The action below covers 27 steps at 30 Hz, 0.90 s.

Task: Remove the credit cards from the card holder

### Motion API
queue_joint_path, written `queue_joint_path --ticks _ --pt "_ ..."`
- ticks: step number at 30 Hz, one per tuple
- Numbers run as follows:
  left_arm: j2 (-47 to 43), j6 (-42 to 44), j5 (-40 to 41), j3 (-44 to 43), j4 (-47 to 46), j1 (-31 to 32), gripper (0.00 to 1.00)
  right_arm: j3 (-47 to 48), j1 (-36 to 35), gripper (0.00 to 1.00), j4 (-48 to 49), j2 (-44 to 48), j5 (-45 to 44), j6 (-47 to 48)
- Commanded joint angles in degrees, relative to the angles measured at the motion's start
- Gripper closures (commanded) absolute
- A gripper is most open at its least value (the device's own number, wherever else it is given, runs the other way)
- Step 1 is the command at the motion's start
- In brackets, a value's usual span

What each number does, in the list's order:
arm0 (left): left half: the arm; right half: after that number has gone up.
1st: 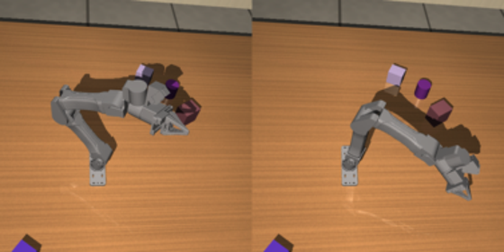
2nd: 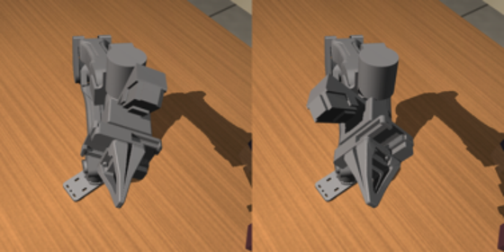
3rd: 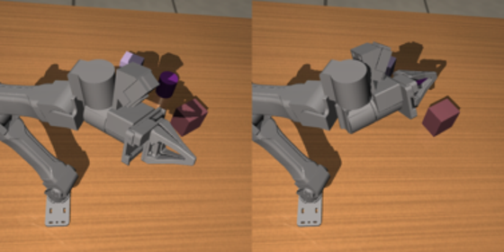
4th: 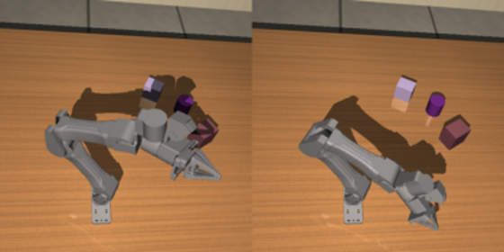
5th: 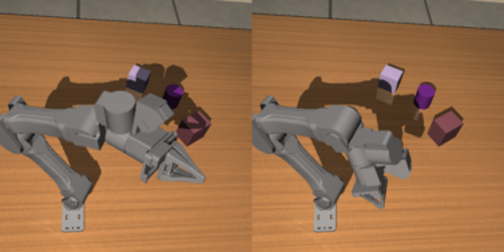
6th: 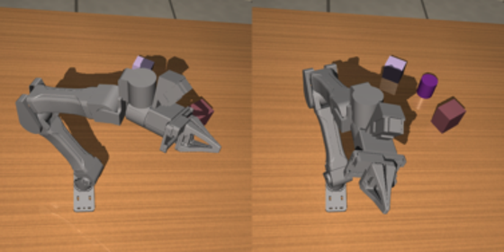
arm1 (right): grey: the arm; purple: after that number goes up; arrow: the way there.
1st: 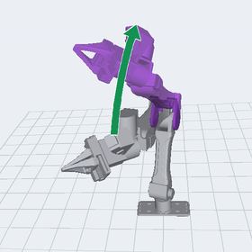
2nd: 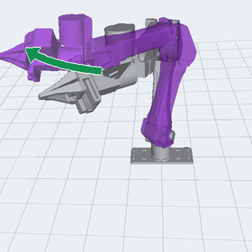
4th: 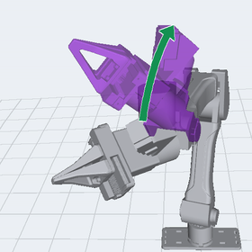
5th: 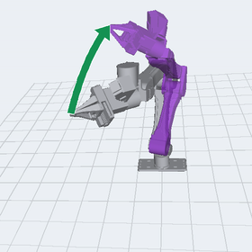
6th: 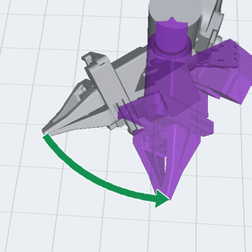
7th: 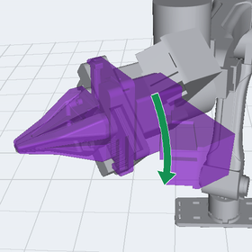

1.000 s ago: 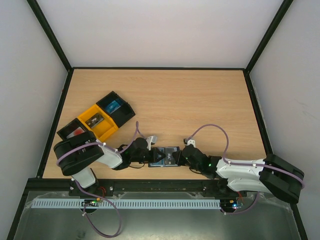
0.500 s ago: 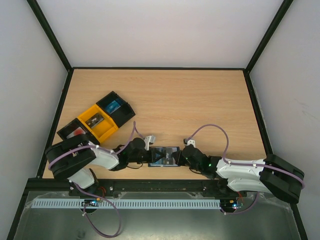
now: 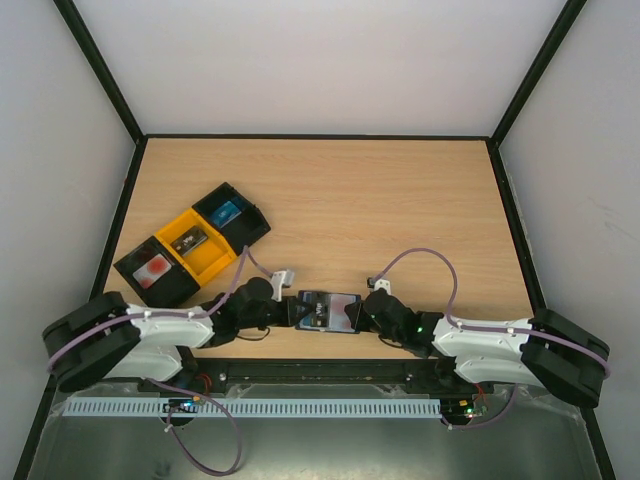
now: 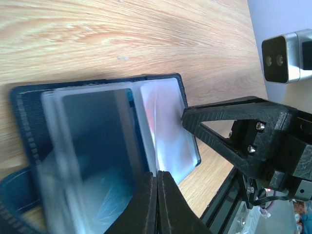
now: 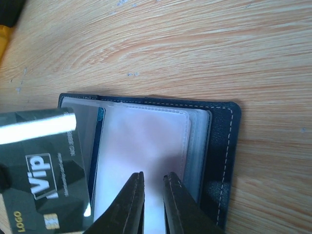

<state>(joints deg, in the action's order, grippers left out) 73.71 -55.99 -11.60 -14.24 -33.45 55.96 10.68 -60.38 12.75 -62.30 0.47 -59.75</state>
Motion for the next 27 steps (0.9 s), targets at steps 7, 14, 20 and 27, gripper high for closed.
queue_joint_path --ticks 7,14,20,27 --pt "-14.4 5.8 0.0 1.4 13.9 -2.9 0.97 6.0 0.1 0.82 -12.0 4.5 1.4 6.8" --pt "-24.4 9.5 -6.8 0.3 21.3 -3.1 0.97 9.5 0.2 0.71 -13.6 18.9 11.1 13.2" --pt "-31.1 10.9 -13.6 -0.6 24.7 -3.1 0.97 14.4 0.5 0.55 -20.2 22.2 16.1 16.5" --pt "-33.5 10.5 -20.6 0.4 22.5 -3.1 0.97 16.2 1.2 0.32 -17.2 18.4 25.5 17.8"
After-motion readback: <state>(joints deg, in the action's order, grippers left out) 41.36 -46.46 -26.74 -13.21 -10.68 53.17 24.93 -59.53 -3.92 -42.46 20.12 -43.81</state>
